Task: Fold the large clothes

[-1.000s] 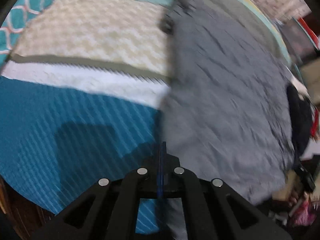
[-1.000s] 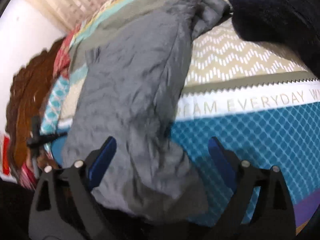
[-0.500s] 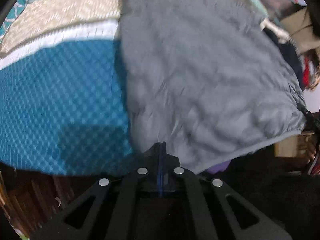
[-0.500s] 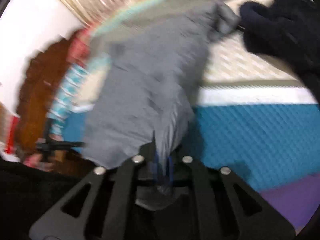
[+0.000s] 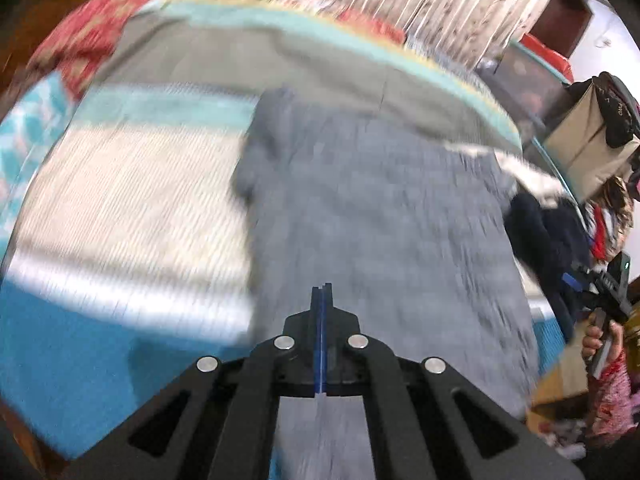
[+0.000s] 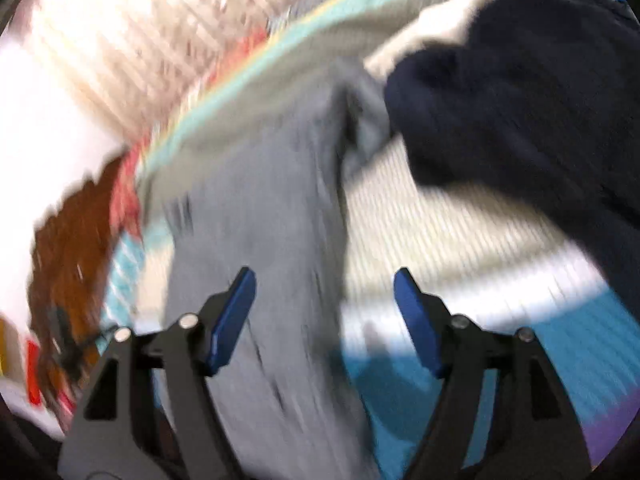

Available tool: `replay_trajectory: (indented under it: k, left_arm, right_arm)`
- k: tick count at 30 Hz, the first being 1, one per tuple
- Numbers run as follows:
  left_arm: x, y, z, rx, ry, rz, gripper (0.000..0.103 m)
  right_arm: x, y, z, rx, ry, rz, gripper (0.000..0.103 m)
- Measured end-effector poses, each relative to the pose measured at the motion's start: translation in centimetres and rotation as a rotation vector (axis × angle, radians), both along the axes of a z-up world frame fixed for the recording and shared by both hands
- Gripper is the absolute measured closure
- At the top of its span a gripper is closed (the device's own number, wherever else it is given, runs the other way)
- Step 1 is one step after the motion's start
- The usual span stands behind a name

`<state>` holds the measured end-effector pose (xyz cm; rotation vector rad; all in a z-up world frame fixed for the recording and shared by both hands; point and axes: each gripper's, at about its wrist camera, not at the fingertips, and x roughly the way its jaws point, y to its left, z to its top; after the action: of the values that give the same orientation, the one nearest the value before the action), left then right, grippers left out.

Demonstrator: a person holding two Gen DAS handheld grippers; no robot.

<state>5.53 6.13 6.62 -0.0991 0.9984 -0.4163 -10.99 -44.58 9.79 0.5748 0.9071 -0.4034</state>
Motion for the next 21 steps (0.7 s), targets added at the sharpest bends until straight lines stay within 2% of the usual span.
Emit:
replay_trajectory:
  k: [3,5,6,8,9,10,11,12,13,14,15,17,18,19,21]
  left_arm:
    - [6.7,-5.4,-4.4,0.024,0.009,0.050,0.081]
    - [10.5,-8.6,-7.6,0.075,0.024,0.065,0.081]
    - [11.9,-9.7,-8.2,0.101,0.019,0.073,0.081]
    - [13.9,-11.5,-11.4,0.200,0.009,0.072,0.081]
    - [15.1,-12.4,-13.6,0.252,0.037,0.074,0.081]
    - [15.3,-12.5,-14.8,0.260,0.028,0.078,0.080]
    - [14.8,-12.4,-14.7,0.254,-0.003,0.087,0.080]
    - [14.3,-12.5,-14.7,0.267,-0.031,0.090,0.080]
    - [14.1,-12.8,-14.6,0.280,-0.045,0.087,0.080]
    - [14.0,-12.8,-14.6,0.277,-0.053,0.084,0.080]
    - [13.8,-12.5,-14.6,0.264,-0.055,0.083,0.080]
    - [13.8,-11.8,-14.8,0.223,-0.056,0.090,0.080]
    - [14.2,-11.5,-15.2,0.206,-0.059,0.096,0.080]
    - [14.0,-11.4,-15.1,0.204,-0.066,0.098,0.080]
    - [14.0,-11.4,-15.2,0.209,-0.082,0.095,0.080]
  right_arm:
    - [6.8,-3.5,-4.3,-0.126,0.062,-0.053,0.035]
    - [10.5,-6.6,-6.4,-0.215,0.114,-0.093,0.036]
    - [11.5,-8.2,-7.5,-0.203,0.122,-0.121,0.036]
    - [12.9,-11.7,-9.4,-0.135,0.125,-0.199,0.035]
    - [13.2,-13.1,-10.0,-0.132,0.103,-0.246,0.035]
    - [13.1,-13.9,-9.9,-0.125,0.074,-0.266,0.036]
    - [13.3,-14.8,-10.2,-0.091,0.042,-0.276,0.041]
    - [13.4,-15.5,-10.1,-0.026,0.008,-0.279,0.068]
    - [13.3,-16.0,-9.8,0.061,-0.064,-0.272,0.092]
    - [13.0,-16.0,-8.3,0.114,-0.165,-0.273,0.093]
    - [12.6,-15.4,-5.6,0.050,-0.221,-0.287,0.095]
    - [10.3,-13.4,1.0,-0.162,-0.353,-0.354,0.095]
    - [9.5,-12.5,3.0,-0.216,-0.398,-0.369,0.095]
    - [9.0,-11.2,5.2,-0.280,-0.428,-0.366,0.095]
    - [10.8,-6.4,8.8,-0.554,-0.362,-0.282,0.095]
